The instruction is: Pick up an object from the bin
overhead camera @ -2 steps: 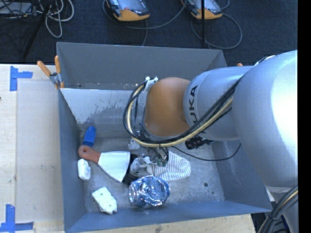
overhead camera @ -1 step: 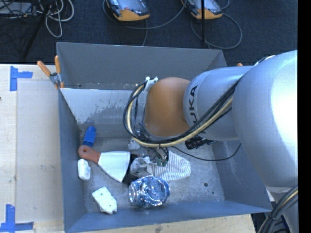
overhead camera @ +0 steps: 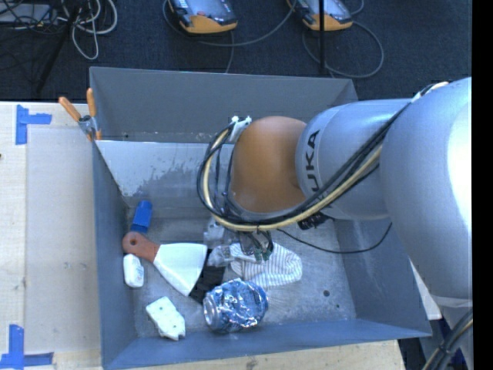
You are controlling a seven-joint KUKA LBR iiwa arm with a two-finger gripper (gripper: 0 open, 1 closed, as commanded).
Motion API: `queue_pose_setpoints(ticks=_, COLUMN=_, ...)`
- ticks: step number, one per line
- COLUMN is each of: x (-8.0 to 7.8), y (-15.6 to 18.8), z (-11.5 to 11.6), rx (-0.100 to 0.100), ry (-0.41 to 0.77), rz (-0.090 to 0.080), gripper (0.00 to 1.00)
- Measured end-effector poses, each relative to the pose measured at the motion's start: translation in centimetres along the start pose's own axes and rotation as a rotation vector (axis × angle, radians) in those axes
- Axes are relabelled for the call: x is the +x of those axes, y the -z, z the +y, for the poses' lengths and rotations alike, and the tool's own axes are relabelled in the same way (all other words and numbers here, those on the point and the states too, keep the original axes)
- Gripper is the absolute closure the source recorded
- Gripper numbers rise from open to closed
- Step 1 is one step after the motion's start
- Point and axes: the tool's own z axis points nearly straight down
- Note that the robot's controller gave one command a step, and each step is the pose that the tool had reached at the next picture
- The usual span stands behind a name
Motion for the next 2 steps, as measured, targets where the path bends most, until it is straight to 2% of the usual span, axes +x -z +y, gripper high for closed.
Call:
queue_pose_setpoints(ticks=1, x=-0.8, y=5.8, z=1.7, rx=0.001, ry=0.001, rz=0.005, gripper=1.0)
queue_pose_setpoints(ticks=2, x=-1.6, y=9.4, z=1.0, rx=-0.003, ry=0.077, rz=-0.003, gripper=1.0)
